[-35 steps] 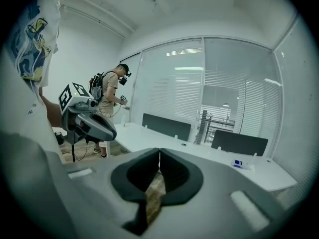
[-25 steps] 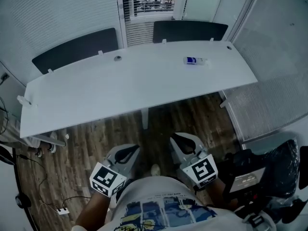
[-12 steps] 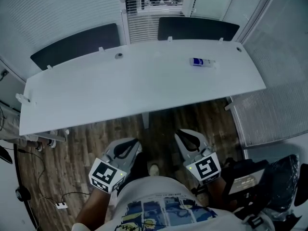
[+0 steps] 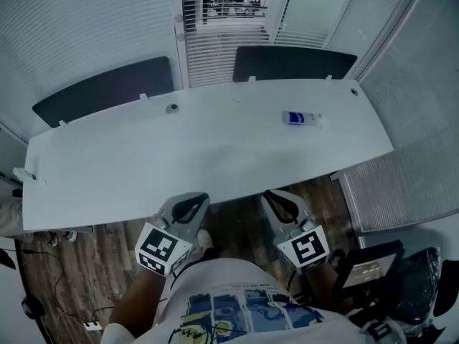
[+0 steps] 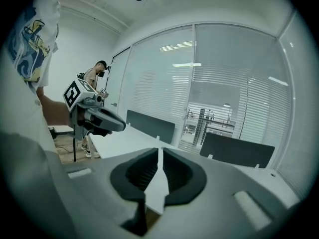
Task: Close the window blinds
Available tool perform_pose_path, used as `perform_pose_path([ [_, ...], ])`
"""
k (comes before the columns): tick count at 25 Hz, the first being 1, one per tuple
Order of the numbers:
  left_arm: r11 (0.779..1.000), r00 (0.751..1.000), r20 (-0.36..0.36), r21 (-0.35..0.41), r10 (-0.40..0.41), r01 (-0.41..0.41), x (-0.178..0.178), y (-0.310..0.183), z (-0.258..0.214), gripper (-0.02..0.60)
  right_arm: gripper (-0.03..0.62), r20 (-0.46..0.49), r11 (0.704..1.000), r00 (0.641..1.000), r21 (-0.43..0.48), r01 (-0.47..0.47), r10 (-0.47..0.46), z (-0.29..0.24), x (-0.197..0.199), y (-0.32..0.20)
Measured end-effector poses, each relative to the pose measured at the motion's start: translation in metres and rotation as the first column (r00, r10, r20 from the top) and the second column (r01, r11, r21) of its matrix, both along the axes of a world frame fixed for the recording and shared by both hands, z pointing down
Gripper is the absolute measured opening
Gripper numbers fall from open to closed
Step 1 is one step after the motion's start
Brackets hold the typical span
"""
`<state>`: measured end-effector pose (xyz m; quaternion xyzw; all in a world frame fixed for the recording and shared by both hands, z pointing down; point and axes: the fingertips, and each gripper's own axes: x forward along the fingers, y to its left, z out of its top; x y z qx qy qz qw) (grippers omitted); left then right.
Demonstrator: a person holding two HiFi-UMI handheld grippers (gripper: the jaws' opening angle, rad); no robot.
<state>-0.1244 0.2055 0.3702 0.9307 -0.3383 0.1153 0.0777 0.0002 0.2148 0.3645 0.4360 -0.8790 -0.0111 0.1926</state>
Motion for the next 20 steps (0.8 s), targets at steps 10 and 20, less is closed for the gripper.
perform_pose_path([
  [10, 0.997, 0.997, 0.051, 0.035, -0.065, 0.064, -0.033, -0.101, 0.013, 0.003, 0.018, 0.058, 0.999, 0.998, -0.04, -0.01, 0.012, 0.01, -0.035, -0.082],
  [20, 0.969, 0.963, 0.151, 0.141, -0.225, 0.204, -0.038, -0.229, 0.003, 0.004, 0.018, 0.027, 0.998, 0.999, -0.055, 0.044, -0.043, 0.013, -0.019, -0.157],
])
